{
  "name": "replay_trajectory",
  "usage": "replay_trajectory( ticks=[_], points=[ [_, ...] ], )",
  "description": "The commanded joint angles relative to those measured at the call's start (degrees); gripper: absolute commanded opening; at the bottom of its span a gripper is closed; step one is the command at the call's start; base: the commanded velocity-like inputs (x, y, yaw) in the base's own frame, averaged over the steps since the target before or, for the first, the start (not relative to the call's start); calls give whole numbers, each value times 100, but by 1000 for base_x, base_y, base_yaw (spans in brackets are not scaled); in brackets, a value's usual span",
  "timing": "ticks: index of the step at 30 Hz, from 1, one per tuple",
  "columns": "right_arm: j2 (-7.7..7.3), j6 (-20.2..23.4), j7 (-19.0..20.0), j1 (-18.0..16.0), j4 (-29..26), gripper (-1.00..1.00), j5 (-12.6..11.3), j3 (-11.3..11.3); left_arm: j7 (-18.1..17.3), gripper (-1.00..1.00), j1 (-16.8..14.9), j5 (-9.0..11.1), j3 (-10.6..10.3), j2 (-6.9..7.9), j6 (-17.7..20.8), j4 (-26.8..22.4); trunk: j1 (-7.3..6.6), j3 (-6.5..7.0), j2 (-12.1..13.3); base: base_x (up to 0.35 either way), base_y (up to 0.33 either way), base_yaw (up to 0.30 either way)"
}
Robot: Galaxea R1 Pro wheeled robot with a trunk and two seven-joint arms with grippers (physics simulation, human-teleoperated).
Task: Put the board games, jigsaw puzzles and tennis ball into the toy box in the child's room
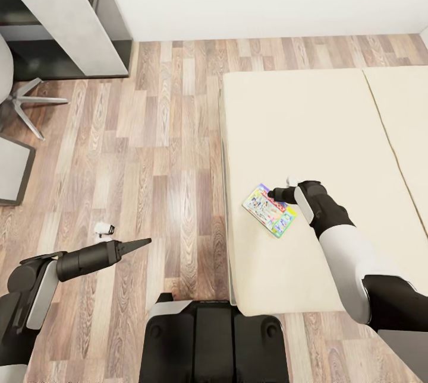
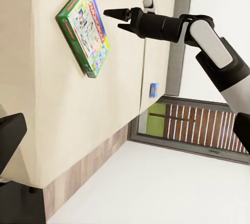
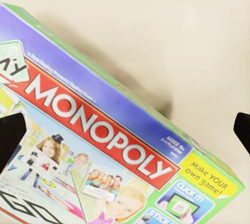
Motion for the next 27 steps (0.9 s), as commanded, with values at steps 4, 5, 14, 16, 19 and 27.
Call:
replay_trajectory(
  ticks=[4, 5, 14, 16, 19, 27],
  points=[
    [3, 24, -6, -1, -6, 100, -42, -9, -10, 100, -2, 8, 1, 1, 36, -1, 3, -43, -9, 0, 0, 0],
    [3, 24, -6, -1, -6, 100, -42, -7, -10, 100, -2, 8, 1, 1, 36, -1, 3, -53, -9, 0, 0, 0],
    [1, 24, 1, -3, -6, 100, -42, -4, -10, 100, -2, 8, 1, 1, 36, -1, 3, -137, -9, 0, 0, 0],
    [1, 23, 2, -7, -6, 100, -42, -4, -10, 100, -2, 8, 1, 1, 36, -1, 3, -155, -9, 0, 0, 0],
    [0, 24, 1, -9, -6, 100, -42, -3, -10, 100, -2, 8, 1, 1, 36, -1, 3, -183, -9, 0, 0, 0],
    [16, 23, 3, -10, -6, 100, -42, 0, -10, 100, -2, 8, 1, 1, 34, -1, 3, -258, -9, 0, 0, 0]
  ],
)
